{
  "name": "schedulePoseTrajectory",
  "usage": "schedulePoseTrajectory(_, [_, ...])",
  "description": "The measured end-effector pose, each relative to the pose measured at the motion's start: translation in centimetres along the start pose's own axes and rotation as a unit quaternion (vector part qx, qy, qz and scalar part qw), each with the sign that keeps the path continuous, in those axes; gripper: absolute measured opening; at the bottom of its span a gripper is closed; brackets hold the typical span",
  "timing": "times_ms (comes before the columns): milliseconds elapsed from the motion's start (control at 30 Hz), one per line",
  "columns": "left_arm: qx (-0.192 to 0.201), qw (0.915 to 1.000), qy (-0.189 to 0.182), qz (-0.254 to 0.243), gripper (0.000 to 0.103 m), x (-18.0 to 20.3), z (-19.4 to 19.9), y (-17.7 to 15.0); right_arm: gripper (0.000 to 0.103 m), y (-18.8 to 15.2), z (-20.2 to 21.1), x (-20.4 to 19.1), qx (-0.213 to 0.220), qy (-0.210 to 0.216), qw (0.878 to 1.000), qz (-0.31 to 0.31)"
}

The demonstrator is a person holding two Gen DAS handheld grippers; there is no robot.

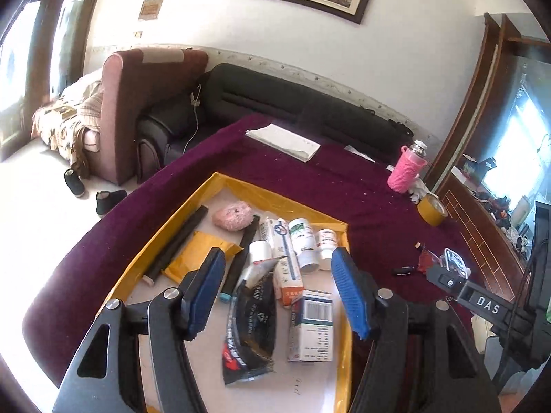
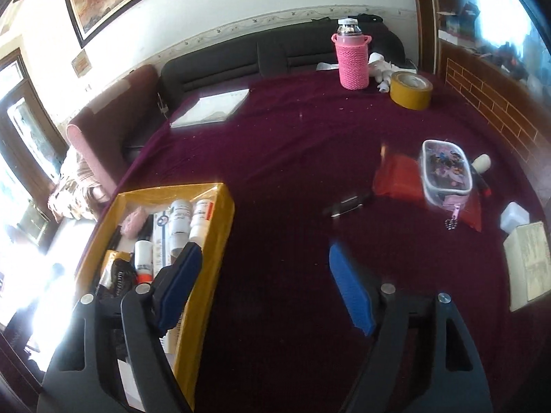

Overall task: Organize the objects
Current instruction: 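Move both grippers back over the clear cartoon pouch and printed leaflet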

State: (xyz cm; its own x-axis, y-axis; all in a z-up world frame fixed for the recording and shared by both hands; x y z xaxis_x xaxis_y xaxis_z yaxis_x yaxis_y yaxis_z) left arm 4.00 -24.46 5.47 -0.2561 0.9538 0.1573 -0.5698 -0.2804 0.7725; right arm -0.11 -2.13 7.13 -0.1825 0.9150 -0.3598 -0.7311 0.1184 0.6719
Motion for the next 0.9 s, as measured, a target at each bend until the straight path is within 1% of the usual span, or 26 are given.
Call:
schedulePoseTrajectory(67, [0.009, 0.9998, -0.01, -0.015, 0.058, 1.7, 1.0, -0.1, 0.076, 0.1, 1.9, 0.5, 0.033, -0.028, 0.999, 0.031])
schedulePoseTrajectory(100, [0.008, 0.9996, -0.018, -0.018, 0.058, 2.6, 1.5, -0.2, 0.076, 0.5, 3.3, 0.6, 0.059, -0.043, 0.996, 0.053])
schedulePoseTrajectory(133, [0.005, 0.9994, -0.03, -0.019, 0.058, 3.5, 2.0, -0.3, 0.076, 0.9, 4.8, 0.9, 0.087, -0.066, 0.991, 0.072])
schedulePoseTrajectory(167, [0.001, 0.999, -0.04, -0.021, 0.058, 4.6, 2.7, -0.3, 0.076, 1.4, 6.8, 1.3, 0.125, -0.096, 0.983, 0.091])
schedulePoseTrajectory(200, [0.003, 0.9984, -0.05, -0.025, 0.058, 5.7, 3.5, 0.0, 0.079, 1.9, 8.6, 1.6, 0.159, -0.107, 0.975, 0.108])
schedulePoseTrajectory(233, [0.008, 0.9977, -0.06, -0.03, 0.058, 6.8, 4.5, 0.3, 0.086, 2.2, 10.1, 1.8, 0.187, -0.096, 0.97, 0.122])
schedulePoseTrajectory(267, [0.017, 0.9966, -0.071, -0.038, 0.058, 8.2, 5.8, 0.9, 0.086, 2.5, 11.2, 2.4, 0.201, -0.072, 0.969, 0.121])
schedulePoseTrajectory(300, [0.03, 0.9952, -0.081, -0.047, 0.058, 9.4, 7.1, 1.5, 0.086, 2.7, 11.6, 3.6, 0.19, -0.054, 0.975, 0.106])
schedulePoseTrajectory(367, [0.047, 0.9918, -0.103, -0.06, 0.058, 11.8, 9.5, 2.8, 0.085, 3.0, 11.0, 6.5, 0.123, -0.02, 0.99, 0.072])
schedulePoseTrajectory(400, [0.052, 0.9898, -0.116, -0.065, 0.058, 13.1, 10.8, 3.5, 0.086, 3.3, 11.1, 7.9, 0.11, -0.017, 0.992, 0.061])
schedulePoseTrajectory(433, [0.055, 0.9874, -0.133, -0.067, 0.058, 14.4, 12.0, 4.2, 0.085, 3.8, 11.7, 9.5, 0.104, -0.031, 0.993, 0.056])
schedulePoseTrajectory(467, [0.055, 0.9843, -0.154, -0.067, 0.058, 15.8, 13.3, 5.0, 0.085, 4.4, 12.6, 11.1, 0.1, -0.05, 0.992, 0.061])
schedulePoseTrajectory(500, [0.055, 0.9817, -0.169, -0.068, 0.058, 17.0, 14.4, 5.6, 0.085, 5.3, 13.8, 12.3, 0.105, -0.069, 0.989, 0.074])
schedulePoseTrajectory(533, [0.058, 0.9791, -0.182, -0.07, 0.058, 18.2, 15.5, 6.4, 0.085, 6.2, 15.5, 13.5, 0.118, -0.097, 0.984, 0.09])
schedulePoseTrajectory(567, [0.064, 0.9763, -0.194, -0.073, 0.058, 19.5, 16.6, 7.1, 0.085, 7.4, 17.3, 14.7, 0.133, -0.131, 0.976, 0.109])
schedulePoseTrajectory(633, [0.079, 0.9708, -0.211, -0.082, 0.063, 21.7, 18.3, 8.4, 0.086, 9.5, 20.7, 16.8, 0.155, -0.183, 0.961, 0.14])
schedulePoseTrajectory(667, [0.083, 0.9695, -0.214, -0.087, 0.07, 22.4, 18.7, 8.7, 0.086, 10.4, 22.1, 17.8, 0.162, -0.203, 0.954, 0.148])
schedulePoseTrajectory(700, [0.089, 0.9682, -0.216, -0.09, 0.076, 23.1, 18.9, 8.8, 0.086, 11.2, 23.5, 18.9, 0.166, -0.221, 0.949, 0.149])
schedulePoseTrajectory(733, [0.094, 0.9671, -0.217, -0.092, 0.079, 23.5, 18.8, 8.7, 0.086, 11.6, 24.4, 19.9, 0.169, -0.233, 0.947, 0.144])
schedulePoseTrajectory(800, [0.096, 0.9662, -0.216, -0.102, 0.089, 24.1, 17.6, 7.5, 0.086, 11.6, 25.6, 21.7, 0.174, -0.239, 0.948, 0.121])
schedulePoseTrajectory(833, [0.091, 0.966, -0.215, -0.111, 0.09, 24.4, 16.7, 6.6, 0.086, 11.2, 25.7, 22.4, 0.172, -0.233, 0.951, 0.111])
schedulePoseTrajectory(900, [0.064, 0.9681, -0.205, -0.129, 0.09, 24.5, 13.9, 3.9, 0.086, 9.9, 24.5, 23.6, 0.154, -0.219, 0.959, 0.09])
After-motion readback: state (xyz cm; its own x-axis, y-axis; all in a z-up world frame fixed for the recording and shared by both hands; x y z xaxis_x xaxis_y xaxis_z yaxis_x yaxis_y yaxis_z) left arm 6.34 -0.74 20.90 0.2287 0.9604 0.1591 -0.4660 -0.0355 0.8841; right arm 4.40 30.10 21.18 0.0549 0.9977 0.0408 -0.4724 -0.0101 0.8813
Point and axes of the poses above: each gripper's, at about its wrist camera, not at the fingertips, and z roughly against the way its jaws point, x to its right, y to its top, the point moved 10 cm from there along -z, roughly the way its jaws point, and after that the axes turned 13 degrees about y, right-handed, at the moved point
